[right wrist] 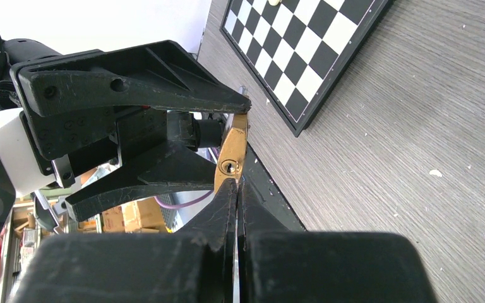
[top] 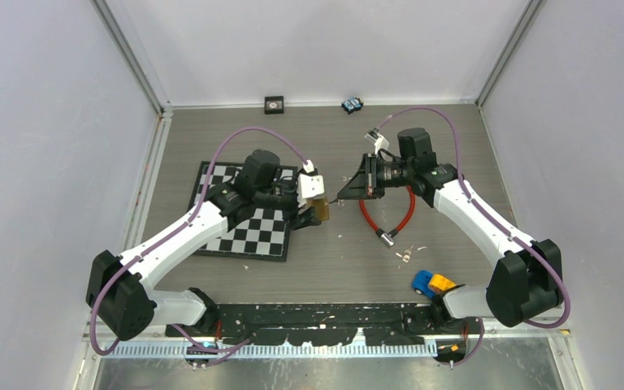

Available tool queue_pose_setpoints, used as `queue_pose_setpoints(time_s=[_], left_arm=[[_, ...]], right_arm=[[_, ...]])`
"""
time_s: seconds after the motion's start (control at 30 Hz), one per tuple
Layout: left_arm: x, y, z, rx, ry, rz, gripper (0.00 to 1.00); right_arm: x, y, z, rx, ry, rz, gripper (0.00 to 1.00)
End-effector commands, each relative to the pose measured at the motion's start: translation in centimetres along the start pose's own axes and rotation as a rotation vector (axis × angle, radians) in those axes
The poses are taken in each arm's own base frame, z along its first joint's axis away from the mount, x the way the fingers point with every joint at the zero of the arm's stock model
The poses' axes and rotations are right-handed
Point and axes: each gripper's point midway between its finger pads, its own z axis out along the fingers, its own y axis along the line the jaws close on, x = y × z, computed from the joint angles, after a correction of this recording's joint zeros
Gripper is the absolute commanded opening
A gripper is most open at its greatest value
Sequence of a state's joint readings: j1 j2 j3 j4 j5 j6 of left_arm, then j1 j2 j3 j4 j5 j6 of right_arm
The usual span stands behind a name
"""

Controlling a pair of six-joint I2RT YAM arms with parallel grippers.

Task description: Unlock with the key

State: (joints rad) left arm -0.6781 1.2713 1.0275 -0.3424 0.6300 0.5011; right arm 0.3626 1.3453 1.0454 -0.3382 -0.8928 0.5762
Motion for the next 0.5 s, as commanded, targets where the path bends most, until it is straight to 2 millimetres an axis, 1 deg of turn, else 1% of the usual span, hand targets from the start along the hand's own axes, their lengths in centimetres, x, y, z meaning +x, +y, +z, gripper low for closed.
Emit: queue_pose_setpoints(time_s=[0.0, 0.47], left_arm=[[-4.28, 0.77, -1.07, -0.025, -0.137, 0.102, 0.00], [-3.96, 1.10, -0.68, -0.030, -0.124, 0.086, 0.00]], right_arm=[[-1.04, 2.84, -1.02, -0.056, -0.032, -0.082, 0.01], [-0.83, 3.04, -1.06, -0.062, -0.027, -0.097, 0.01]])
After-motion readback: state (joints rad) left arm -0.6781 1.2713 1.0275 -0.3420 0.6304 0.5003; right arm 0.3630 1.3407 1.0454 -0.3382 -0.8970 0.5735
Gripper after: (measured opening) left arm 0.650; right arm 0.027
